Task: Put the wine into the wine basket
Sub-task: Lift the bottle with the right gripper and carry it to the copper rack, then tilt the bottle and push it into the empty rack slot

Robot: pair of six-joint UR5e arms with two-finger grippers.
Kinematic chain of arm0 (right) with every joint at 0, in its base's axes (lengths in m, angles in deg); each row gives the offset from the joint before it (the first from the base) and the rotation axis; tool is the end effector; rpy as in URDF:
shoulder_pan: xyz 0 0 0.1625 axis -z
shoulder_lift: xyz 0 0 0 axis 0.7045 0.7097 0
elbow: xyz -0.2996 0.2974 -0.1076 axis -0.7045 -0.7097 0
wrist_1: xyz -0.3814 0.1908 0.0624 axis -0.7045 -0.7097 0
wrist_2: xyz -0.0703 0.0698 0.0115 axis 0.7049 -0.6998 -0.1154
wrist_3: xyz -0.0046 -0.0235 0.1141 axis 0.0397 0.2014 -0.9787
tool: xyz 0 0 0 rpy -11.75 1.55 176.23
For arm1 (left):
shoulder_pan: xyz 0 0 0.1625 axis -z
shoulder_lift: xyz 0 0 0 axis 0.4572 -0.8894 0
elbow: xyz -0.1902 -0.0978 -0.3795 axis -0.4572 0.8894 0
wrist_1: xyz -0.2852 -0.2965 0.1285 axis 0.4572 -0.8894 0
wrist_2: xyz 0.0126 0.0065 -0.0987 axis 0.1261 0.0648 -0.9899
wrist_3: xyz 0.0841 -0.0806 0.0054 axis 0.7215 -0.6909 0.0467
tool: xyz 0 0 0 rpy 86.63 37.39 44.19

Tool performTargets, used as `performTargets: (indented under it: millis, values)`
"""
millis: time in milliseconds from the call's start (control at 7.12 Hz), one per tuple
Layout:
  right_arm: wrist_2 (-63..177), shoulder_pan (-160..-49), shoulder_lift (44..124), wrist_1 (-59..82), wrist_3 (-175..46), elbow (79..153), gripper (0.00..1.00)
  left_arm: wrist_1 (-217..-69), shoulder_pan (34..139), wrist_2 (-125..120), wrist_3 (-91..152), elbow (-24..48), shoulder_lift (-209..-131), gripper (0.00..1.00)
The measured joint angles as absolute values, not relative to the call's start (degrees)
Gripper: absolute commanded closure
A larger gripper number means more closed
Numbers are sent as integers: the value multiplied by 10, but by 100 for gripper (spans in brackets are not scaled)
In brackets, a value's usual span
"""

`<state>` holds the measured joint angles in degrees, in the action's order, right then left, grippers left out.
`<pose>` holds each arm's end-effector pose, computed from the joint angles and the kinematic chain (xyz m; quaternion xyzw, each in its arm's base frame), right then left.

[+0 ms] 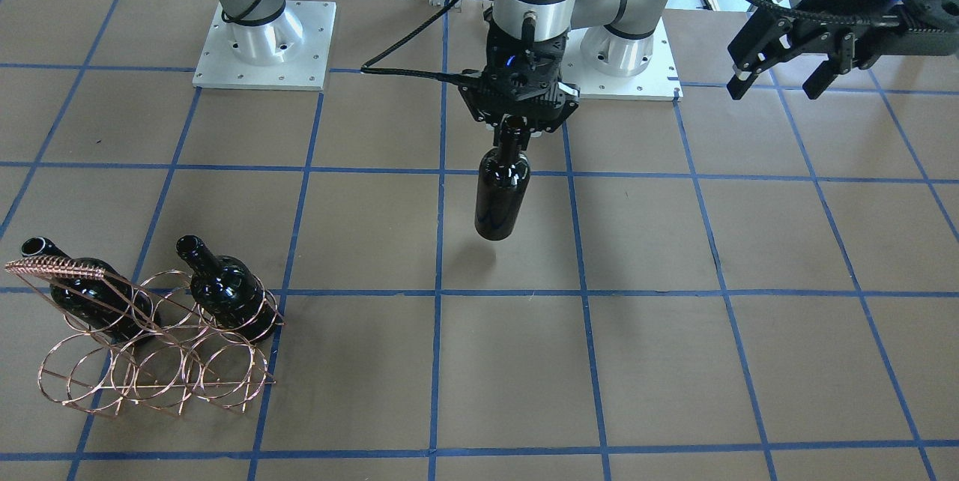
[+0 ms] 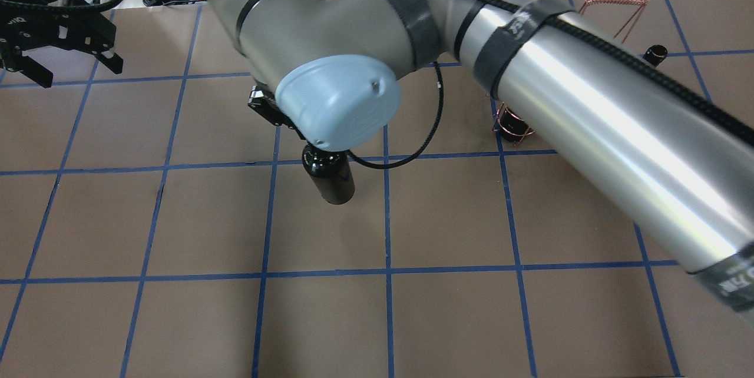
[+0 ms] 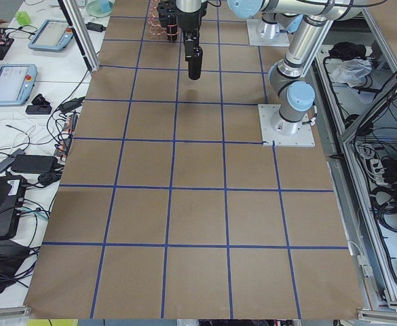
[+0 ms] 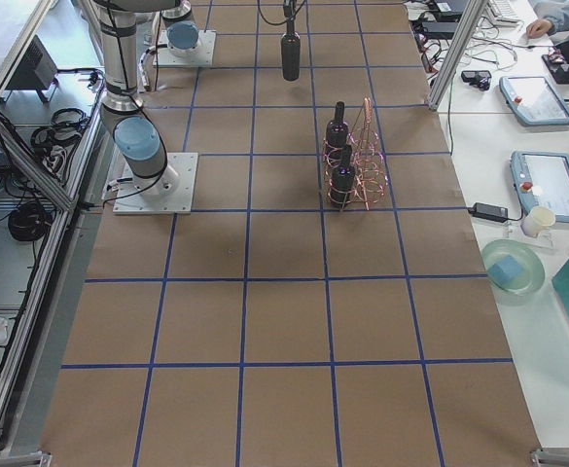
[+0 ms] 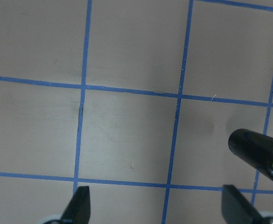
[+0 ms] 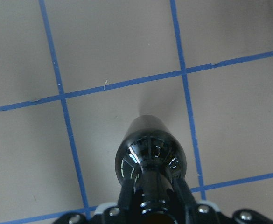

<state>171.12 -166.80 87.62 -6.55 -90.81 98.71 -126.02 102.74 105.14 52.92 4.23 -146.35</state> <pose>0.4498 -0.4718 0.4503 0.0921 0.9955 -0.0195 0.0043 -0.0190 -0.4931 0.5626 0.0578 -0.9976 0.0201 0.0323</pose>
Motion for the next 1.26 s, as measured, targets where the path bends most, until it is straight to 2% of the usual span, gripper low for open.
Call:
performTargets:
  millis: [140, 281, 843, 1264]
  values:
    - [1716, -1644, 900, -48, -888, 1004, 97, -1262, 1039, 1051, 520, 43, -1463, 0]
    - [1726, -1628, 918, -37, -879, 1018, 100, -1261, 1049, 1051, 507, 45, -1463, 0]
    - [1798, -1565, 957, -15, -829, 1033, 100, -1219, 1148, 1053, 440, 78, -1464, 0]
    - [1819, -1468, 997, 4, -687, 1032, 100, -1191, 1165, 1083, 439, 108, -1455, 0]
